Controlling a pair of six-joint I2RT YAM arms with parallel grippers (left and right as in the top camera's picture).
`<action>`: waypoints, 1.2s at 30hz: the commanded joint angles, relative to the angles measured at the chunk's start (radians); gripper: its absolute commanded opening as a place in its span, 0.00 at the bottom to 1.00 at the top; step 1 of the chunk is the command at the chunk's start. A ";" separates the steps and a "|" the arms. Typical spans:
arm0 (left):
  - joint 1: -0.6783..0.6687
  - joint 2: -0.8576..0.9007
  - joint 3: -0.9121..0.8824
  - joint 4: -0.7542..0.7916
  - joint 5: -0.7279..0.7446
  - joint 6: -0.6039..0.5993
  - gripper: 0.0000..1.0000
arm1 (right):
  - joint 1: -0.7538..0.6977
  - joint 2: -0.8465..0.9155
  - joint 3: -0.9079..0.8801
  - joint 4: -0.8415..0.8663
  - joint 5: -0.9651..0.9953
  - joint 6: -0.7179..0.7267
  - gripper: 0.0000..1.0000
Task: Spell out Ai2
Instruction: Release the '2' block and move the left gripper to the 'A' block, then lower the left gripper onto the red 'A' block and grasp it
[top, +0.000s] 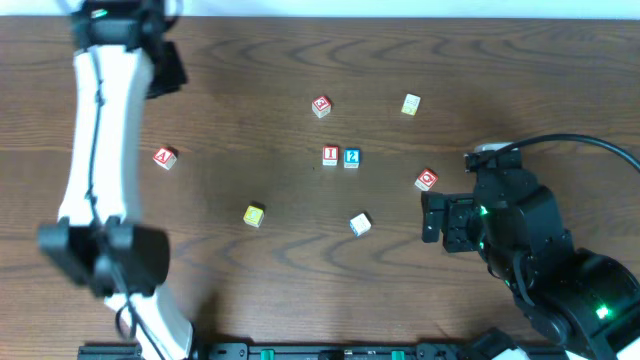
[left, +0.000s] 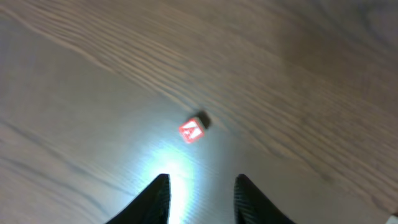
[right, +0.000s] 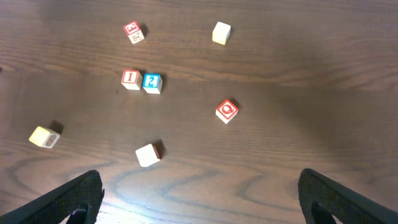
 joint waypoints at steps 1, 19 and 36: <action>0.061 -0.136 -0.113 0.046 0.056 0.070 0.43 | -0.004 -0.004 0.000 -0.001 0.014 -0.013 0.99; 0.162 -0.285 -0.672 0.319 0.261 0.543 0.96 | -0.004 -0.004 0.000 -0.001 0.014 -0.013 0.99; 0.171 -0.028 -0.672 0.294 0.237 0.801 0.64 | -0.004 -0.004 0.000 -0.001 0.014 -0.013 0.99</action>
